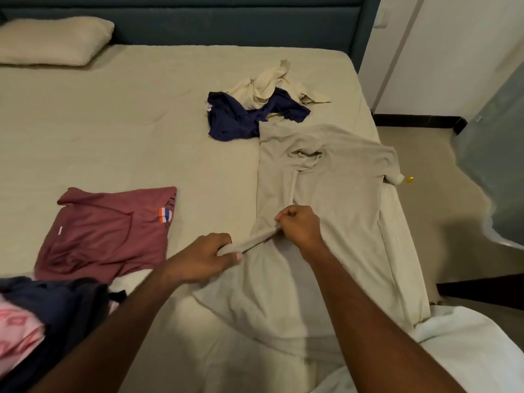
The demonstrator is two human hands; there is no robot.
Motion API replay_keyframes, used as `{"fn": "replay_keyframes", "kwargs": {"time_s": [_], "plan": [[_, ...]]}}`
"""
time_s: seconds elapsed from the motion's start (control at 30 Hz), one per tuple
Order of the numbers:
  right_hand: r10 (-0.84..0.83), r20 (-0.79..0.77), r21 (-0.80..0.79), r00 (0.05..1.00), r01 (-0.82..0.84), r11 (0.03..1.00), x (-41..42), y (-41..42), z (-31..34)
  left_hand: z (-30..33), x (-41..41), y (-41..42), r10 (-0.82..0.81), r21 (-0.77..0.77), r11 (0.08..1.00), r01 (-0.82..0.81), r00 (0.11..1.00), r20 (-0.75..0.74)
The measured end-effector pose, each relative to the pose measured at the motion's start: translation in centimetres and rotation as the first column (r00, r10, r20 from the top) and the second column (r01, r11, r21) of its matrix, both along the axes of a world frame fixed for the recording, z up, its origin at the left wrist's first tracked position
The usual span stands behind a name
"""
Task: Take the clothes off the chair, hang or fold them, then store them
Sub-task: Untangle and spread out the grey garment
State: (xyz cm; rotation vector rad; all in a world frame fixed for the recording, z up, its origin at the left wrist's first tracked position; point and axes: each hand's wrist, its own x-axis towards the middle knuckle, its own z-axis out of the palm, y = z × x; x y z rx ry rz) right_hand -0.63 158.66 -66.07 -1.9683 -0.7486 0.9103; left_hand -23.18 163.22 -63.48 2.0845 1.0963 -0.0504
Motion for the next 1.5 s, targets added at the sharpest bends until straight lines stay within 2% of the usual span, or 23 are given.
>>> {"fn": "replay_keyframes", "kwargs": {"time_s": [0.17,0.27,0.33,0.4,0.43,0.5,0.53,0.6,0.67,0.73,0.83,0.9,1.07,1.13,1.23,1.33,1.4,1.5], "plan": [[0.059,-0.072,-0.039,0.996,-0.062,0.997,-4.4,-2.1,0.6,2.2,-2.4,-3.7,-0.012,0.031,0.999,0.010,0.999,0.049],[0.129,-0.342,0.023,0.931,-0.129,0.991,-5.8,-3.4,1.2,3.2,-2.2,-5.6,-0.012,0.050,0.999,0.007,0.996,0.090],[0.150,-0.398,0.091,0.905,-0.123,0.988,-5.6,-4.3,1.6,3.3,-1.4,-6.8,-0.033,0.014,0.999,0.032,0.990,0.137],[0.133,-0.309,0.149,0.942,-0.090,0.985,-4.3,-5.5,1.3,3.1,-0.2,-8.2,-0.047,-0.126,0.989,0.073,0.980,0.194],[0.117,-0.234,0.134,0.965,-0.087,0.987,-3.4,-6.3,1.0,3.0,0.5,-8.9,-0.022,-0.265,0.960,0.087,0.971,0.239],[0.135,-0.104,0.022,0.985,-0.133,0.991,-1.7,-8.6,0.4,2.7,1.7,-10.1,0.033,-0.506,0.855,0.111,0.963,0.268],[0.165,-0.097,-0.033,0.982,-0.168,0.985,-1.2,-9.7,0.0,2.5,2.0,-10.3,0.038,-0.538,0.836,0.111,0.965,0.258],[0.240,-0.112,-0.079,0.964,-0.250,0.965,-0.4,-11.5,-0.4,1.7,2.9,-9.7,0.033,-0.446,0.892,0.076,0.972,0.232],[0.321,-0.056,-0.093,0.945,-0.325,0.941,0.0,-12.5,-0.4,0.6,3.5,-8.4,-0.062,-0.151,0.985,0.086,0.985,0.159],[0.400,0.007,-0.121,0.916,-0.396,0.910,0.4,-12.7,-0.2,-0.4,4.4,-7.2,-0.168,0.025,0.986,0.167,0.985,0.043],[0.499,0.186,-0.190,0.846,-0.468,0.863,1.9,-11.8,0.0,-1.1,6.7,-5.3,-0.253,0.099,0.960,0.262,0.963,-0.091],[0.469,0.279,-0.207,0.838,-0.424,0.882,3.7,-10.9,0.2,-1.2,9.1,-4.0,-0.252,0.151,0.953,0.264,0.963,-0.092],[0.216,0.301,-0.180,0.929,-0.167,0.969,11.1,-9.8,-0.1,-1.4,16.5,-3.5,-0.229,0.195,0.956,0.220,0.973,0.027],[0.128,0.364,-0.199,0.922,-0.058,0.978,14.9,-9.7,-0.2,-2.0,20.1,-4.4,-0.224,0.162,0.965,0.205,0.969,0.104],[0.015,0.424,-0.198,0.906,0.076,0.977,20.5,-9.8,-0.2,-2.8,25.1,-5.6,-0.133,0.109,0.988,0.112,0.967,0.216],[-0.073,0.448,-0.176,0.891,0.168,0.970,25.0,-9.7,0.2,-3.9,28.9,-6.4,-0.018,0.041,0.999,0.009,0.978,0.206],[-0.108,0.410,-0.169,0.906,0.192,0.967,27.0,-8.9,0.1,-4.9,30.6,-6.6,0.058,-0.005,0.998,-0.058,0.984,0.168],[-0.117,0.260,-0.240,0.958,0.182,0.954,29.0,-6.8,0.1,-5.7,32.4,-6.3,0.134,-0.051,0.990,-0.129,0.985,0.106]]}}
